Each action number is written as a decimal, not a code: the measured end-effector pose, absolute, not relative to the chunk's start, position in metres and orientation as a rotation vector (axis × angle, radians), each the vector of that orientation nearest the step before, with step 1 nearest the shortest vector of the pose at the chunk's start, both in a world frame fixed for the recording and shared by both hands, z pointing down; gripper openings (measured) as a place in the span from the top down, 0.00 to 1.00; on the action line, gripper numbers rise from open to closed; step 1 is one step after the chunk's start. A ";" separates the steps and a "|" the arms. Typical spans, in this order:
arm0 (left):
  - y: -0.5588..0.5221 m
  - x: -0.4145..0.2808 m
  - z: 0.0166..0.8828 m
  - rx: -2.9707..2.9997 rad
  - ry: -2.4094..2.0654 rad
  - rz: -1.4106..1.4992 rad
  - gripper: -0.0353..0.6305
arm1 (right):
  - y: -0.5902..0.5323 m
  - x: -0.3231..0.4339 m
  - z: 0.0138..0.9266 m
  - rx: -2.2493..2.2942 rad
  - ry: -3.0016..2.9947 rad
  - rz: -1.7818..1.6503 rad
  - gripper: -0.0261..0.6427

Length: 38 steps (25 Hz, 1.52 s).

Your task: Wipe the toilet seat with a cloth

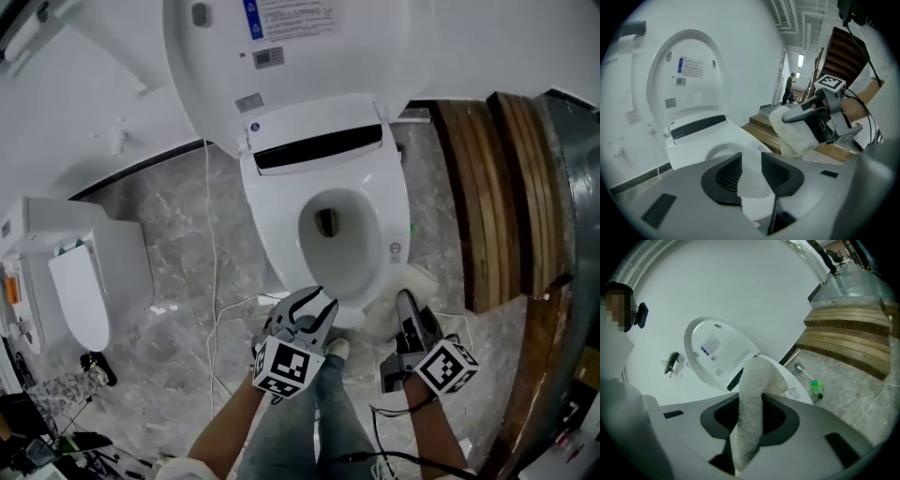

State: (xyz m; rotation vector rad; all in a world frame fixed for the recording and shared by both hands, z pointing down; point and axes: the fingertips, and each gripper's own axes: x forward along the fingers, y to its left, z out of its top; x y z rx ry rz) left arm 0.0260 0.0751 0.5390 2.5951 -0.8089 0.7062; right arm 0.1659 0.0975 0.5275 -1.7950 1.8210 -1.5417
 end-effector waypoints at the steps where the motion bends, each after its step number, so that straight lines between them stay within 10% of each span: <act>1: 0.064 0.022 0.533 2.592 -0.839 0.695 0.74 | 0.086 0.164 0.529 -1.811 1.837 -1.535 0.81; 9: -0.006 0.002 0.511 2.564 -0.936 0.650 0.89 | -0.005 0.135 0.543 -1.681 2.197 -1.562 0.81; 38: -0.082 0.063 0.548 2.317 -1.213 0.533 0.93 | -0.144 0.160 0.656 -0.075 4.202 -0.729 0.81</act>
